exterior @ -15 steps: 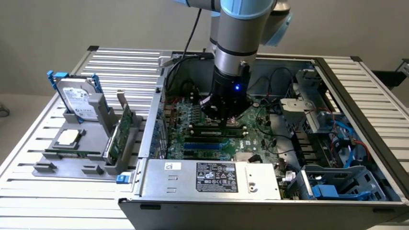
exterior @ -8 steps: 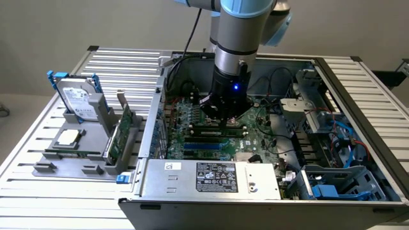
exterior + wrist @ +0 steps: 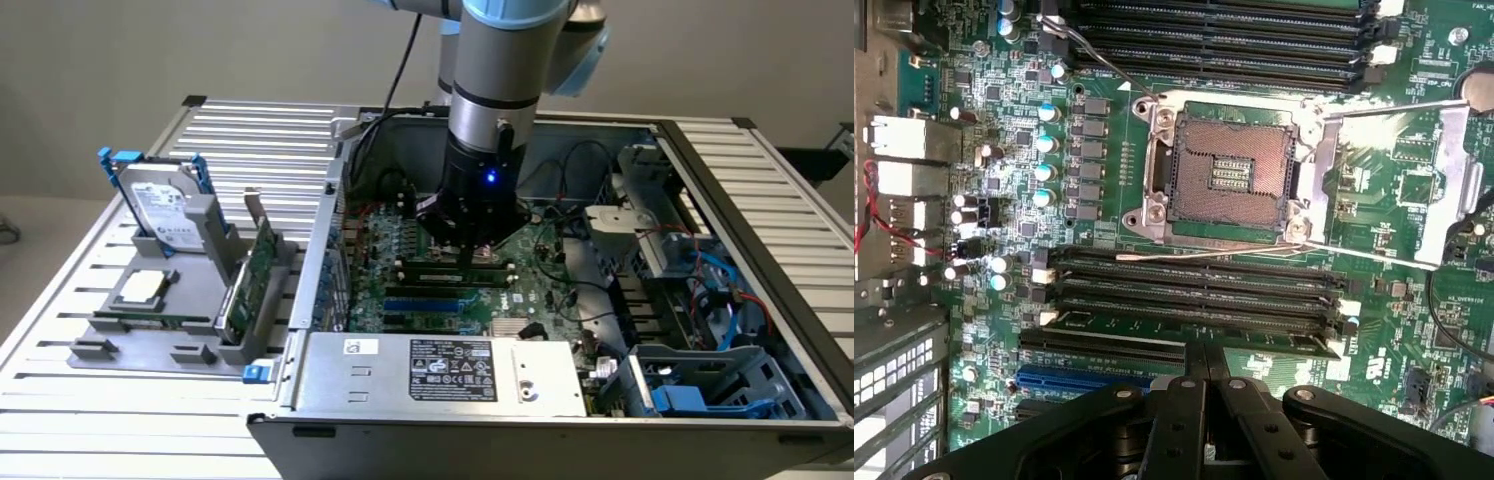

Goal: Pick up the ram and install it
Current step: 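Press down the ram until it locks into place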

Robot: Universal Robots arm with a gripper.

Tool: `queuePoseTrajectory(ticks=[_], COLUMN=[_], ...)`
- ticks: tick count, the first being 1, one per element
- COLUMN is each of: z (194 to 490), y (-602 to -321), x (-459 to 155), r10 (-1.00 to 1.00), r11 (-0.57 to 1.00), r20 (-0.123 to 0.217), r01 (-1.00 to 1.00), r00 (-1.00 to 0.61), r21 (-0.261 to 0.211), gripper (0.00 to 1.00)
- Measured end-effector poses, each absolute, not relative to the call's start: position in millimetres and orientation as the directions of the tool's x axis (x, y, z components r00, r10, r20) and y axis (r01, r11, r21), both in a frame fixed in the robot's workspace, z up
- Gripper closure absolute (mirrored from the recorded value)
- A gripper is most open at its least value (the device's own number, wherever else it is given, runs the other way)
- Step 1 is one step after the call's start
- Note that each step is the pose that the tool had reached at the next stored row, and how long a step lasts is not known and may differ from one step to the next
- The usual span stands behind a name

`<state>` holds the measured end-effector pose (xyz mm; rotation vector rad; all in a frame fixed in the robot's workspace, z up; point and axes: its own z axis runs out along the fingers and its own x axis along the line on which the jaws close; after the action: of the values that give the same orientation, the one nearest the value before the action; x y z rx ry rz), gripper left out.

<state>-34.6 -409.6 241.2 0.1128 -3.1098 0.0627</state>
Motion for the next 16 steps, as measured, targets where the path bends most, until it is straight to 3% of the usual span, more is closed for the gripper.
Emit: queuePoseTrajectory(ticks=[16], z=[248], y=[-423], x=[-34], r10=[-0.034], r11=[0.999], r20=[0.031], r01=[-0.035], r00=[-0.999], r21=[-0.036], gripper=[0.89])
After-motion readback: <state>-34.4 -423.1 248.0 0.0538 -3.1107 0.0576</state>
